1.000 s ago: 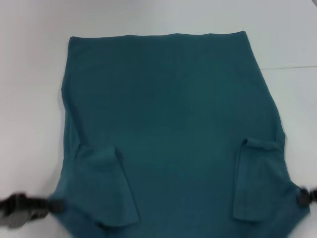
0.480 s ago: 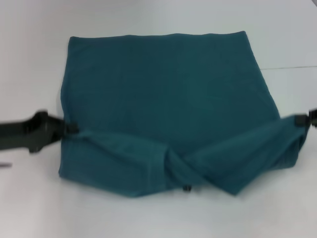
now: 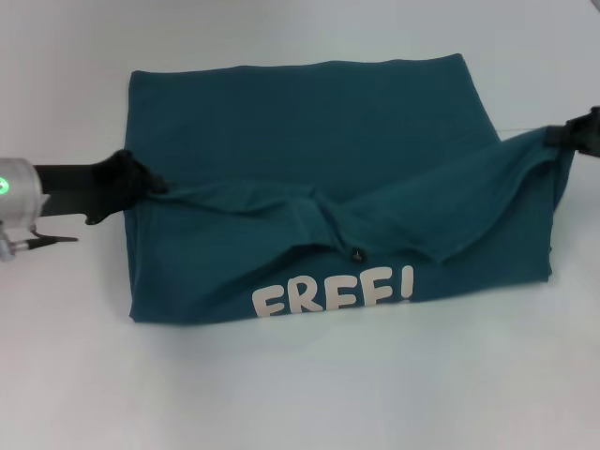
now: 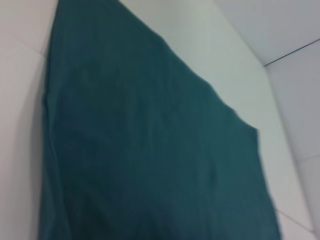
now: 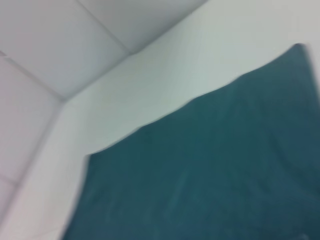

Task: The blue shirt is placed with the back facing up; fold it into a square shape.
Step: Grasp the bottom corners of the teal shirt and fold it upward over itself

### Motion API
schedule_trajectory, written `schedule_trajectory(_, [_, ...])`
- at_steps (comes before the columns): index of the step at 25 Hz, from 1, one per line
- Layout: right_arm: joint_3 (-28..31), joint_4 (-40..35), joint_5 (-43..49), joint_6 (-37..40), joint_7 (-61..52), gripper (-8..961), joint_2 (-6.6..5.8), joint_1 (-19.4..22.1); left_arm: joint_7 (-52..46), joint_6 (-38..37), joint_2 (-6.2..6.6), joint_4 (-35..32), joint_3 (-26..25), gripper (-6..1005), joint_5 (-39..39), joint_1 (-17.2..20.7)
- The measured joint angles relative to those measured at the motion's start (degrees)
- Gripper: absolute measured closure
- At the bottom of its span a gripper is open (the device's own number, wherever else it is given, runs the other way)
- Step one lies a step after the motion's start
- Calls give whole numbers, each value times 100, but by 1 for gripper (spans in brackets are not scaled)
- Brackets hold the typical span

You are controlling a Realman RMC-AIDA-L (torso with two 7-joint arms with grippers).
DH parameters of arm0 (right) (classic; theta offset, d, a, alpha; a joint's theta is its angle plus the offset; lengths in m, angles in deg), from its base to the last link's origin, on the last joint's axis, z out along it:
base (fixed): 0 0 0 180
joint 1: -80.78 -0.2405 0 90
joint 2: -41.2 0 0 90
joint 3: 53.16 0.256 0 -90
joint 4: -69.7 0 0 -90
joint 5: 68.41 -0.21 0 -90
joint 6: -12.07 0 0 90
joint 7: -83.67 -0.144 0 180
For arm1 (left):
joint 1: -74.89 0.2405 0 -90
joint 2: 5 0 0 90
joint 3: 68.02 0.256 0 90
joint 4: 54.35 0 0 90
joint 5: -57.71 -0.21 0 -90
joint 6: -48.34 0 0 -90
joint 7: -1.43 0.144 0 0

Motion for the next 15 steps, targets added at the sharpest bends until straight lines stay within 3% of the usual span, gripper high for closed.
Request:
schedule_trajectory(3, [-488,427,5,-789,34,879,33,-62,-3,464,-103,49,387,972,-2,-30])
schedule_trajectory(7, [-1133,820,7,-1423,-7,876,44,-162,-47,682,-130,51,569,973,-4,-38])
schedule_trajectory(12, [-1292,827,-4,-1567,-35,873,36,-294,-95,669,-115,-62,578,973,47,-50])
schedule_trajectory(15, [-1263,756,-47,-1542,-70,870,-33,-411,-210,660,-81,-197,557,972,88,-88])
